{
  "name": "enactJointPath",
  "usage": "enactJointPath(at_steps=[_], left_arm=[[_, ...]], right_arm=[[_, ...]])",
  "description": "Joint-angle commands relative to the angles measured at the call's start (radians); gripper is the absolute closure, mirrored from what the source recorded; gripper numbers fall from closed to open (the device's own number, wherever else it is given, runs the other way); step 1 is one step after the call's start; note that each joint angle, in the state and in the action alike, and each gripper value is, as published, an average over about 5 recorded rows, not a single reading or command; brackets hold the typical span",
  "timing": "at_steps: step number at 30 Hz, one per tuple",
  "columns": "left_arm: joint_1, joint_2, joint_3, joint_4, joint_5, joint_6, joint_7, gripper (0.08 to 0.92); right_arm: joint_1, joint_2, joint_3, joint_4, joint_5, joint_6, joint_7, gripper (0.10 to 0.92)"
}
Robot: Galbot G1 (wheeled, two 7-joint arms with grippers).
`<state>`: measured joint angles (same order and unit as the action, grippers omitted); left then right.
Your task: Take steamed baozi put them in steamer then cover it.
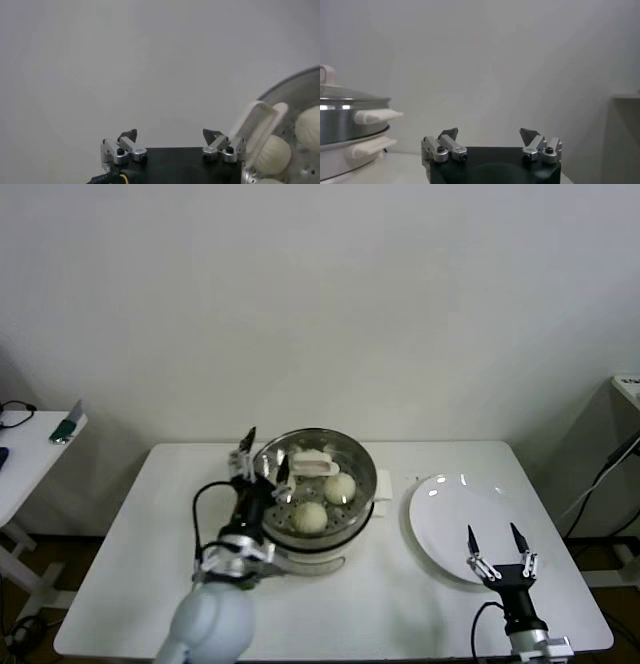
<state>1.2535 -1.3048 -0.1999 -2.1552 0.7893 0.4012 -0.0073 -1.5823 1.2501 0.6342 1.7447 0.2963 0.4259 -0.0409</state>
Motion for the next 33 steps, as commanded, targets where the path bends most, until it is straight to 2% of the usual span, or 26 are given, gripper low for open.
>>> enactJointPath(at_steps=[1,5,10,17,26,33], left_arm=[[0.252,0.034,-0.436,0.044,-0.768,-0.398,-0.099,0.177],[0.311,0.038,-0.49,0.106,-0.958,-0.464,-0.085,0.177],[0.347,0.024,-0.476,0.167,-1.084,-0.519,-0.077,0.177],[0.366,0.002,-0.41,0.269,-1.073,-0.63,-0.052,0.177],[0.374,-0.005,-0.366,0.323,-1.047,-0.671,-0.017,0.177],[0.381,-0.01,-0.357,0.313,-1.043,-0.675,-0.008,0.177]], right_arm=[[0.0,0.006,-0.003,-0.002,0.005,0.025,0.016,0.203],[0.0,0.004,-0.009,-0.023,0.007,0.036,0.014,0.203],[-0.001,0.003,-0.017,-0.042,0.01,0.048,0.014,0.203],[0.001,0.003,-0.022,-0.078,0.012,0.068,0.006,0.203],[0.003,0.0,-0.027,-0.096,0.016,0.075,0.001,0.203],[0.004,-0.001,-0.027,-0.096,0.027,0.074,0.0,0.203]])
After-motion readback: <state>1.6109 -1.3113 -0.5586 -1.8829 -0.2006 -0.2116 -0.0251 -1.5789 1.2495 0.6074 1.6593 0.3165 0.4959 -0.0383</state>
